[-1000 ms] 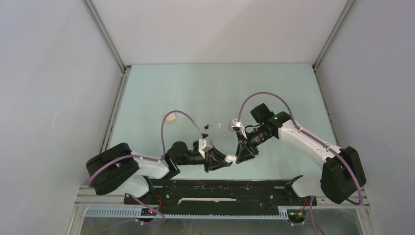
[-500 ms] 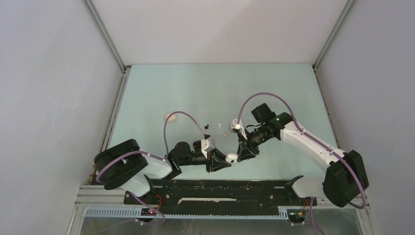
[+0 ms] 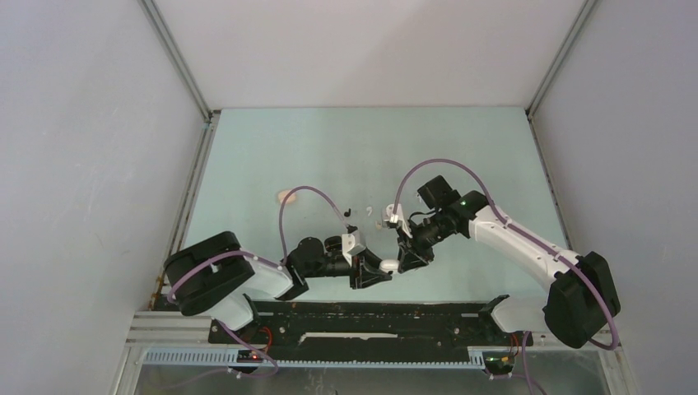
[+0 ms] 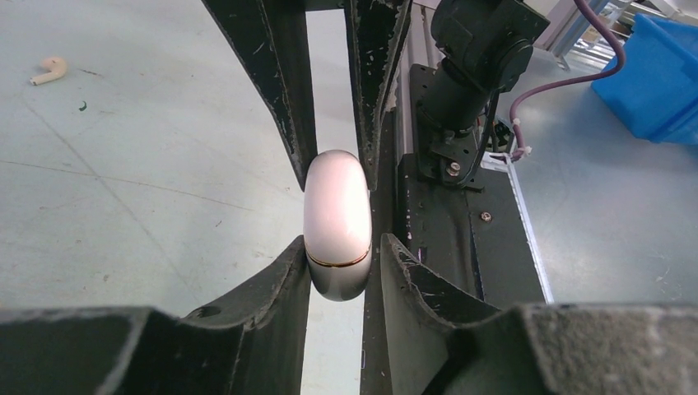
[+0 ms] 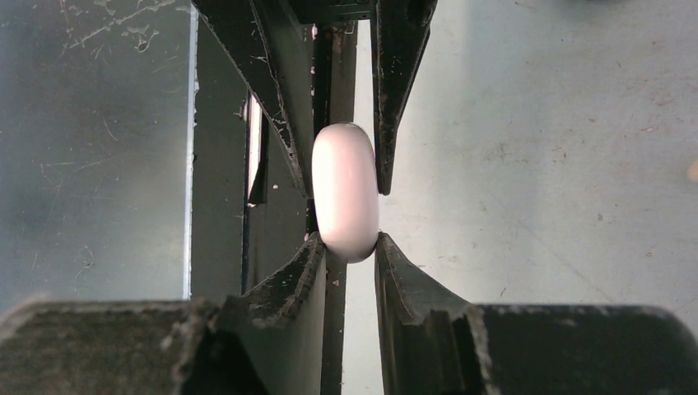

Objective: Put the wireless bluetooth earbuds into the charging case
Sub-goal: Pass from the right arm to the left

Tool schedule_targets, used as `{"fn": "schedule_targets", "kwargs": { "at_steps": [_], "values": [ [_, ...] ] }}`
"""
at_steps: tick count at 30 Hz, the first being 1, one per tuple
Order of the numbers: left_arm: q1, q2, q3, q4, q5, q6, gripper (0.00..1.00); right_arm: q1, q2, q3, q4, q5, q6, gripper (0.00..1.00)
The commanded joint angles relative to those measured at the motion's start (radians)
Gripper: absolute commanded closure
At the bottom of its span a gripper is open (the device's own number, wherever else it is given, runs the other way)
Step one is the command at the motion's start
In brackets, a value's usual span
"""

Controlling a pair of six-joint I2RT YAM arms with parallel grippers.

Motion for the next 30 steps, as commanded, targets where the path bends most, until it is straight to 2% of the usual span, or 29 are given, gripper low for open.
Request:
{"fn": "schedule_targets", "kwargs": {
  "at_steps": [1,19,30],
  "values": [
    [-0.011,0.017,0.035,0.047,-0.018,0.035,0.6,0.011,-0.023,0.044,0.037,0.015,0.015,0.92],
    [-0.011,0.025,0.05,-0.025,-0.071,0.059,0.59,0.014,-0.043,0.044,0.041,0.055,0.014,0.94],
    [-0.011,0.019,0.055,-0.055,-0.074,0.075,0.63,0.011,-0.044,0.044,0.037,0.06,0.01,0.94]
  ]
}}
